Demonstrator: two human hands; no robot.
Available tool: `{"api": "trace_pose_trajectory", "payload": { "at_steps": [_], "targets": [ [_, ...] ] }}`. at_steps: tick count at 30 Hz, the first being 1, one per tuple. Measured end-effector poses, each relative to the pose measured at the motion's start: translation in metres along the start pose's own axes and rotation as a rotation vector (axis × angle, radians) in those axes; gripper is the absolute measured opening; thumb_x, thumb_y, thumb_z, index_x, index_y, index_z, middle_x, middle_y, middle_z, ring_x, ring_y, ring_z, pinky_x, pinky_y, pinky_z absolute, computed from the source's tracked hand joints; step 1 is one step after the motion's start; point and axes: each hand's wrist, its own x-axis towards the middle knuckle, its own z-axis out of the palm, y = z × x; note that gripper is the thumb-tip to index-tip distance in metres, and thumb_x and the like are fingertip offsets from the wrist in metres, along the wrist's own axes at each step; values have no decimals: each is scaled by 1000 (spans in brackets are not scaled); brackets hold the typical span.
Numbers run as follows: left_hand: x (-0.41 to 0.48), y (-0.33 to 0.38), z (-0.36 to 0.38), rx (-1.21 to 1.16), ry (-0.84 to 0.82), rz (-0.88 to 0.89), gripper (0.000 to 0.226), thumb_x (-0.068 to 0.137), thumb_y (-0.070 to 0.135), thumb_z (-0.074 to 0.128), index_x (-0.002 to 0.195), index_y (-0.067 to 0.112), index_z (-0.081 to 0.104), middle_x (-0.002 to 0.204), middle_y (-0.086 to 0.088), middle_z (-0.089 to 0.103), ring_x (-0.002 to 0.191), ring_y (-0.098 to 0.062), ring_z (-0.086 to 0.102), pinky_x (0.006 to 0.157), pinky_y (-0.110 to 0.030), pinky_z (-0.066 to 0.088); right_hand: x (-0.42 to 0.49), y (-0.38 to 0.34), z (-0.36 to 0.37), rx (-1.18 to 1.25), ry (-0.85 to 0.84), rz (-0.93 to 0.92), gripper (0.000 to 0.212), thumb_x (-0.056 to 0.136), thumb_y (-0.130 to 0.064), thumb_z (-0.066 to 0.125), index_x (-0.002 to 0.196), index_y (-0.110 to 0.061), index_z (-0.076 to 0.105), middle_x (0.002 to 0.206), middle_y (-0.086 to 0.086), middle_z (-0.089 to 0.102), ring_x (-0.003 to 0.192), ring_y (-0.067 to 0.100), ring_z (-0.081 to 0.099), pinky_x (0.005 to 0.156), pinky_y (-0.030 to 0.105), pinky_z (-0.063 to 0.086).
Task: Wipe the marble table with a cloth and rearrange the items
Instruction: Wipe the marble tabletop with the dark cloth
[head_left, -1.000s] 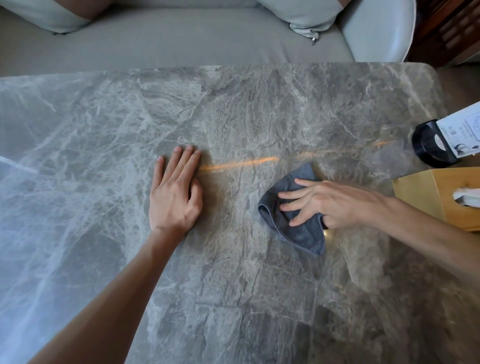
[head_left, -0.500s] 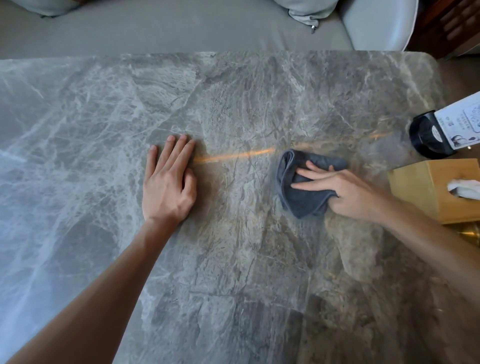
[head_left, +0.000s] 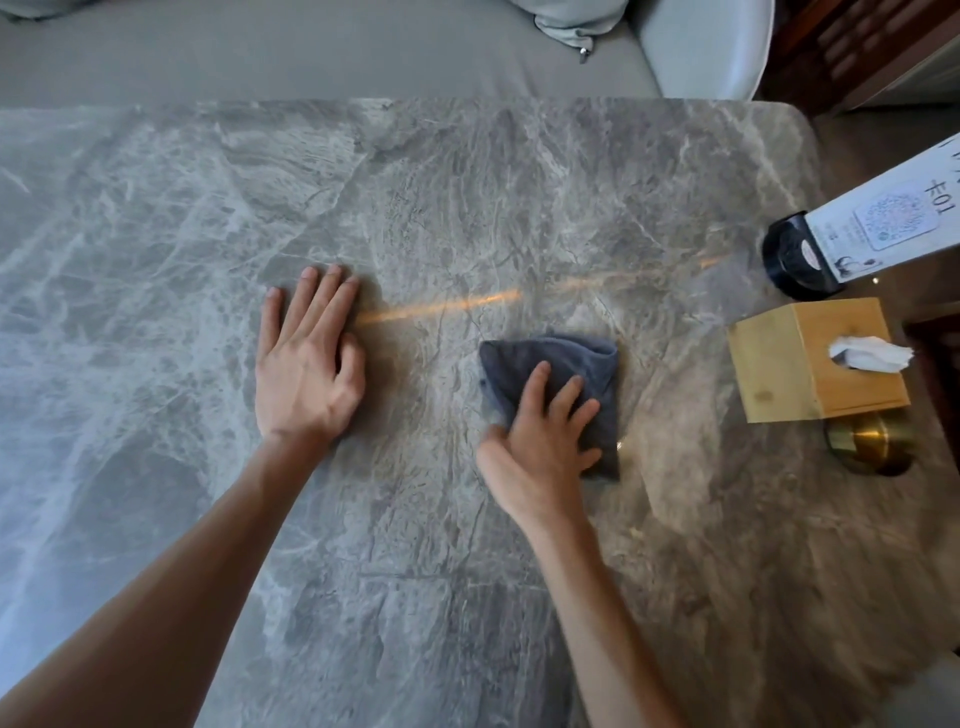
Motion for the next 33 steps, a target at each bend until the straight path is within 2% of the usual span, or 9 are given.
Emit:
{"api": "trace_pose_trajectory", "payload": {
  "at_steps": [2, 4, 6, 8, 12, 18, 26, 30, 33],
  "targets": [
    [0, 0, 0, -5, 5, 1, 59, 90, 26, 30, 148, 19, 39, 160, 5, 29, 152, -11, 14, 124, -45, 7, -2, -13, 1, 82, -92, 60, 91, 91, -64, 35, 151, -23, -18, 155, 15, -34, 141, 38, -33, 111, 70, -8],
    [0, 0, 0, -14, 9, 4, 59, 90, 26, 30, 148, 19, 40, 160, 6, 29, 151, -12, 15, 124, -46, 8, 0, -14, -9, 166, -18, 78, 91, 85, -77, 24, 154, -25, -4, 161, 15, -17, 147, 36, -17, 115, 63, 0],
    [1, -1, 1, -18, 13, 6, 59, 89, 26, 30, 147, 19, 40, 160, 6, 30, 151, -12, 15, 124, -46, 8, 4, 1, -10, 71, 282, -24, 77, 90, -71, 21, 154, -28, 17, 162, 14, 11, 149, 34, 6, 118, 53, 10],
    [1, -1, 1, -15, 11, 13, 60, 89, 26, 29, 147, 19, 41, 160, 6, 30, 151, -12, 15, 124, -46, 8, 11, 24, 1, -191, 459, -230, 68, 93, -67, 20, 153, -33, 20, 163, 11, 11, 150, 35, 2, 120, 54, 7],
    [1, -1, 1, -22, 17, 8, 60, 88, 25, 31, 147, 18, 42, 159, 5, 31, 151, -13, 16, 124, -46, 8, 39, 57, 19, -385, 407, -311, 69, 91, -70, 11, 153, -40, 2, 164, 6, -5, 149, 36, -12, 115, 67, 3],
    [1, -1, 1, -24, 18, 3, 59, 89, 23, 32, 148, 19, 40, 159, 5, 31, 151, -13, 16, 124, -46, 9, 69, 3, 26, -265, 577, -161, 89, 82, -83, 22, 154, -32, 13, 162, 17, 8, 148, 45, 0, 115, 65, 5],
    [-2, -3, 0, -40, 2, 8, 59, 90, 24, 33, 149, 19, 37, 160, 5, 30, 152, -12, 15, 124, -45, 7, 29, 40, 44, -383, 522, -590, 56, 95, -55, 37, 148, -42, 29, 161, 1, 23, 150, 30, 13, 118, 53, 17],
    [0, -1, 1, -64, 15, 3, 60, 90, 26, 31, 148, 17, 39, 159, 4, 31, 151, -12, 15, 125, -44, 7, 68, 81, -5, -371, 566, -288, 56, 97, -59, 20, 150, -43, 21, 162, -1, 18, 150, 31, 9, 118, 56, 15],
    [2, -1, 2, -49, 21, 10, 60, 90, 27, 31, 149, 17, 38, 159, 4, 31, 151, -12, 15, 124, -45, 7, 117, 43, -29, -231, 646, -154, 59, 95, -59, 20, 150, -40, 25, 162, 2, 20, 150, 33, 10, 119, 56, 10]
  ]
}}
